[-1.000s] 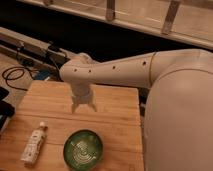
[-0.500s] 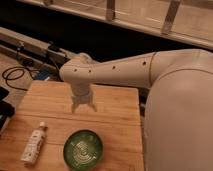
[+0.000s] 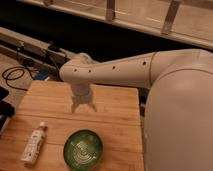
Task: Place the bottle in the ceramic bowl
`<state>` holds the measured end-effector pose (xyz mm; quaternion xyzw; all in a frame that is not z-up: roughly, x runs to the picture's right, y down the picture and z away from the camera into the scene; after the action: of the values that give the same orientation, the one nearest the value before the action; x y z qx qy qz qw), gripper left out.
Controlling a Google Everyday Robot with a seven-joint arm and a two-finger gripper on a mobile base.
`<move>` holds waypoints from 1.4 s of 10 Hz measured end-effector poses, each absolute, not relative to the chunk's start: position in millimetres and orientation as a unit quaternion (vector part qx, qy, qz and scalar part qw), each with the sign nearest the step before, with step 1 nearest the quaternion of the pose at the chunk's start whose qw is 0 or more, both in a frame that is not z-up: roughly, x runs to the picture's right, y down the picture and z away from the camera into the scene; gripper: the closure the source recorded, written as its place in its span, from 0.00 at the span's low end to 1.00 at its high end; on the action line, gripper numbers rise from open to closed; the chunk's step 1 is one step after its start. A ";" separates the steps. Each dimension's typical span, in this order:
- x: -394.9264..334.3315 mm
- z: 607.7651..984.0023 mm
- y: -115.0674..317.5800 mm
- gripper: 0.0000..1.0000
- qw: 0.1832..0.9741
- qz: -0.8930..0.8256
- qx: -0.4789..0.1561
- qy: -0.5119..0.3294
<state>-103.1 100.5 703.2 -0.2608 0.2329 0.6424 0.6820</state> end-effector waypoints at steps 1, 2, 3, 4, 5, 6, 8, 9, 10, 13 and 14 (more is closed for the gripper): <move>-102.5 703.2 98.9 0.35 0.682 0.644 -0.256 0.232; -103.4 702.4 92.9 0.35 0.687 0.648 -0.237 0.227; -115.5 698.7 80.2 0.35 0.706 0.651 -0.200 0.194; -125.9 698.5 71.6 0.35 0.720 0.650 -0.175 0.169; -146.3 702.8 61.9 0.35 0.736 0.643 -0.155 0.143; -167.6 707.2 54.5 0.35 0.746 0.637 -0.149 0.127; -185.4 711.5 48.8 0.35 0.753 0.632 -0.144 0.113; -181.5 712.5 47.9 0.35 0.752 0.633 -0.141 0.116; -178.5 713.2 47.1 0.35 0.752 0.634 -0.139 0.118; -182.5 712.8 47.7 0.35 0.753 0.631 -0.145 0.115; -184.0 713.1 48.4 0.35 0.757 0.626 -0.149 0.113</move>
<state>-184.0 48.4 713.1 -0.1490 0.1131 0.6263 0.7568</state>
